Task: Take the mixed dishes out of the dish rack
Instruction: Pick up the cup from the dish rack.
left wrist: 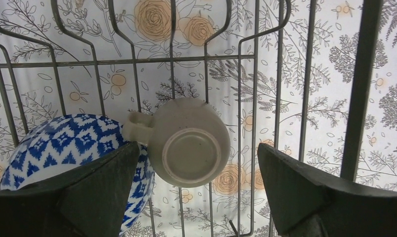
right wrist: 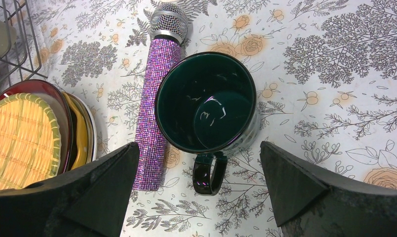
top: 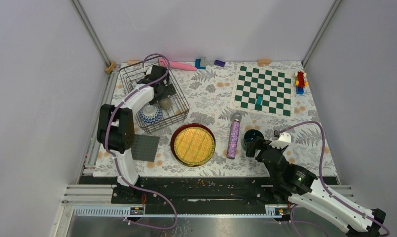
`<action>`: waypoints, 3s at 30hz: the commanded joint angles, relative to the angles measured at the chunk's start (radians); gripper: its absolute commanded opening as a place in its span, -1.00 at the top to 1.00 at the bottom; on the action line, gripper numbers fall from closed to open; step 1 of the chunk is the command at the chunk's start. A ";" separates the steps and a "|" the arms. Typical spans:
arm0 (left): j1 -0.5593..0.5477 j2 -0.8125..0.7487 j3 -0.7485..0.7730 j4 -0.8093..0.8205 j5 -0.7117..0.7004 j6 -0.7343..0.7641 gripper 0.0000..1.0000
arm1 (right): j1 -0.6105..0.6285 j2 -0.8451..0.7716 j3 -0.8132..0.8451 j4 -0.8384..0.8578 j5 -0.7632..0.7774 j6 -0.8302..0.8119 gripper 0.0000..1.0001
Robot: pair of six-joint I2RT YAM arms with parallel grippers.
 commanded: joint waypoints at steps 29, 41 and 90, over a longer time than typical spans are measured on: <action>0.008 0.045 0.053 -0.030 0.034 0.014 0.09 | 0.002 0.005 -0.005 0.007 0.073 -0.003 -0.99; 0.008 -0.201 -0.065 0.055 0.064 0.022 0.60 | 0.002 -0.021 0.004 0.008 0.054 -0.008 -0.99; -0.381 -0.479 -0.691 1.912 1.719 -0.087 1.00 | 0.002 0.173 -0.018 1.160 -0.808 -0.003 -0.57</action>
